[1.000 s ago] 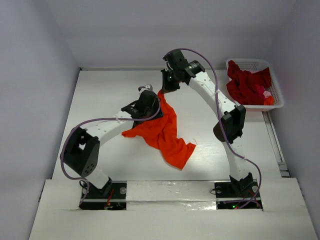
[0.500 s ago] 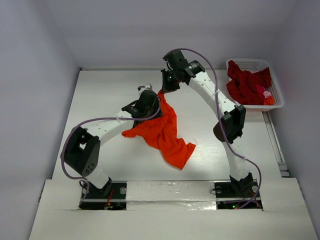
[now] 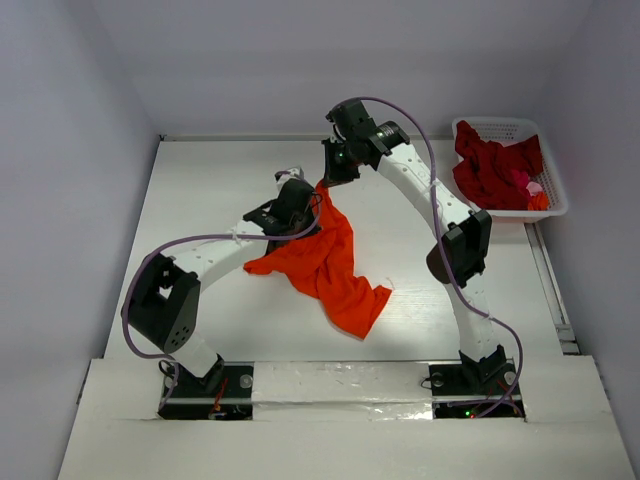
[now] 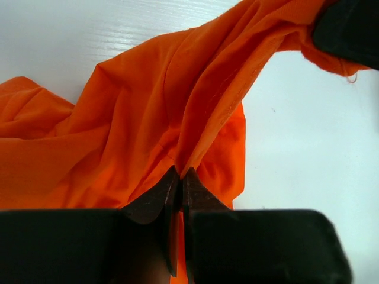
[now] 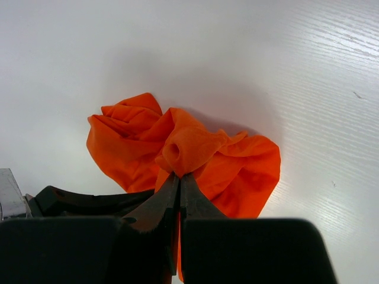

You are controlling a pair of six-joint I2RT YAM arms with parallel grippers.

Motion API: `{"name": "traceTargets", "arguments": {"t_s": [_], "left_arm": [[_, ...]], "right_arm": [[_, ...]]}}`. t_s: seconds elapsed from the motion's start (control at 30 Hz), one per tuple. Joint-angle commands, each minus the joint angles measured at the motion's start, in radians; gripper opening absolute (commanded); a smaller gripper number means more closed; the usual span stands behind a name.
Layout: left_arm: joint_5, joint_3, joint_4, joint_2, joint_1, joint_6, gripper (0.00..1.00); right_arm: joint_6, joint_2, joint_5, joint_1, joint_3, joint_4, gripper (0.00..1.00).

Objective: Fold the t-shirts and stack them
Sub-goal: Flatten out the tshirt

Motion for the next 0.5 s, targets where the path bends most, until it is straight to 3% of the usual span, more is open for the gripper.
{"name": "traceTargets", "arguments": {"t_s": [0.0,0.17,0.47], "left_arm": [[-0.018,0.053,-0.008,-0.024,0.001,-0.001,0.00],[-0.027,0.065,-0.031,-0.034,0.001,-0.001,0.00],[-0.142,0.251,-0.316,-0.070,0.001,0.031,0.00]], "right_arm": [[-0.003,-0.072,-0.015,-0.003,0.002,0.039,0.00],[-0.004,-0.073,-0.013,-0.012,-0.006,0.042,0.00],[-0.018,-0.077,-0.006,-0.012,-0.024,0.043,0.00]]}}
